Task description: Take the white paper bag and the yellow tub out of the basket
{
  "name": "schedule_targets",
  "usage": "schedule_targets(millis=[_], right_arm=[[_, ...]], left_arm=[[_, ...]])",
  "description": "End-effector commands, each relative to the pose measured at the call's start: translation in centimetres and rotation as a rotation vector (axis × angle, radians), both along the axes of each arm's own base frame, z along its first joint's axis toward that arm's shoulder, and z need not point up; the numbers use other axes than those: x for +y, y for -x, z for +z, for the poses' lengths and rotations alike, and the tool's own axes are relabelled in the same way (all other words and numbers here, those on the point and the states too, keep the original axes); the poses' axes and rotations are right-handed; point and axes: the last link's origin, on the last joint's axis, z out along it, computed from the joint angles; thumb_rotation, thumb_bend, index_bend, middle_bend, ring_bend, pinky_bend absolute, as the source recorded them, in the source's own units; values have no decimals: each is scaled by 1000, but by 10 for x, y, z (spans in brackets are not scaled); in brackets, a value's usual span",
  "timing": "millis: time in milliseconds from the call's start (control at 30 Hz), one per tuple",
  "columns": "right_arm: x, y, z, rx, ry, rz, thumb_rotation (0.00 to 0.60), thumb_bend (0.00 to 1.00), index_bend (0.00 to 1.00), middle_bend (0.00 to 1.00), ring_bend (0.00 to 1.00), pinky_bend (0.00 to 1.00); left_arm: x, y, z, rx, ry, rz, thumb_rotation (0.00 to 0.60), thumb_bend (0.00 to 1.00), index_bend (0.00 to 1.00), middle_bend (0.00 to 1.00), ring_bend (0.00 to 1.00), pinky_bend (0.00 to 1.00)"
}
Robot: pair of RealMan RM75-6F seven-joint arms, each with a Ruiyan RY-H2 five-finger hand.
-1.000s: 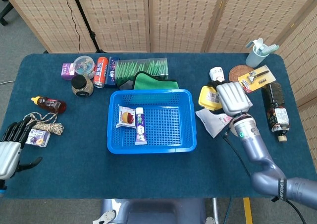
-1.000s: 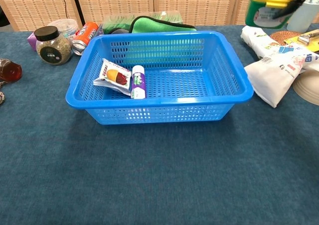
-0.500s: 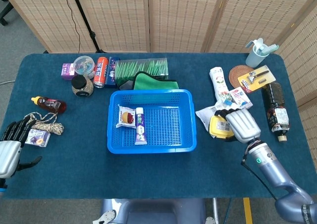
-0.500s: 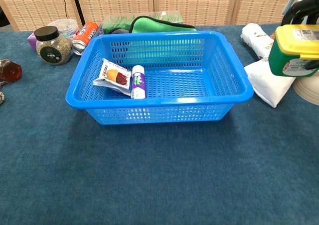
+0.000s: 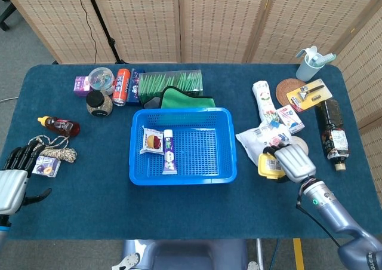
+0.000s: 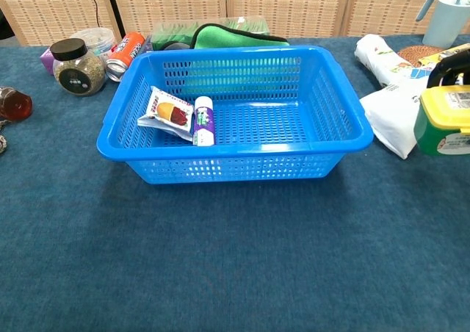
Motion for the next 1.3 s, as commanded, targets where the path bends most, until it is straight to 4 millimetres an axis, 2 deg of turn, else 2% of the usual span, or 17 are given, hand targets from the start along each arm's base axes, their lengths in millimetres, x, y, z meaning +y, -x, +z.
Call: schedule_targets(millis=[33, 300, 367, 400, 467, 533, 700, 933, 1167, 1300], right_arm=[[2, 7, 0, 9, -11, -21, 600, 633, 583, 616, 567, 518], [14, 23, -2, 24, -55, -61, 600, 630, 545, 588, 539, 509], [15, 26, -4, 21, -71, -66, 600, 608, 478, 502, 463, 483], [15, 27, -5, 17, -78, -67, 600, 589, 421, 426, 392, 454], [14, 31, -6, 20, -89, -75, 600, 563, 296, 278, 254, 372], [13, 32, -6, 24, -91, -73, 600, 550, 199, 173, 145, 285], [15, 31, -2, 24, -73, -53, 600, 537, 73, 80, 21, 170], [22, 23, 13, 38, -24, -35, 600, 536, 42, 50, 0, 141], [29, 1, 44, 12, 38, -11, 600, 536, 36, 49, 0, 141], [24, -9, 55, -48, 106, 28, 600, 534, 31, 36, 0, 135]], left_arm=[[0, 0, 0, 0, -1, 1, 600, 151, 0, 0, 0, 0], [-1, -1, -2, 5, 6, -1, 600, 150, 0, 0, 0, 0], [-1, -1, -3, 6, 8, -2, 600, 150, 0, 0, 0, 0], [-1, -1, -3, 7, 8, -2, 600, 150, 0, 0, 0, 0], [-1, -1, -3, 8, 9, -2, 600, 150, 0, 0, 0, 0], [-1, -2, -3, 8, 8, -2, 600, 150, 0, 0, 0, 0], [-1, -2, -4, 10, 11, -1, 600, 149, 0, 0, 0, 0], [-2, -2, -4, 7, 16, 1, 600, 150, 0, 0, 0, 0], [-4, -2, -3, 2, 16, -5, 600, 150, 0, 0, 0, 0], [-7, -3, -3, -2, 12, -12, 600, 150, 0, 0, 0, 0]])
